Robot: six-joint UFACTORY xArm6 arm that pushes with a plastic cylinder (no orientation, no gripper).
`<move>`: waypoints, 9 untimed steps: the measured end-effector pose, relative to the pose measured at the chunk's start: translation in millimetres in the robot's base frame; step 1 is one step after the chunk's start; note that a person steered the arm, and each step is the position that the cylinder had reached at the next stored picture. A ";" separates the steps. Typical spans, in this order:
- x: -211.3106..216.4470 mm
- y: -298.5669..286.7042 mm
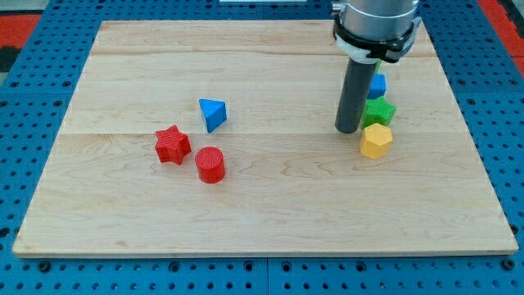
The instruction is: Slide the blue triangle towards the bottom right
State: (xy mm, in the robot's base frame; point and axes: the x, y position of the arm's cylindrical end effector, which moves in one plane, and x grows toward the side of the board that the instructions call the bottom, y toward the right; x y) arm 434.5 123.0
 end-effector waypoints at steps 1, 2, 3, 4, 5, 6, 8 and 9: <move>8.5 30.9; 29.9 31.4; 31.0 -0.8; -12.0 -47.1; -64.1 -98.4; -74.3 -170.5; -29.0 -214.1; -5.6 -191.5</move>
State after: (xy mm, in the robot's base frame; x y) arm 428.8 -68.5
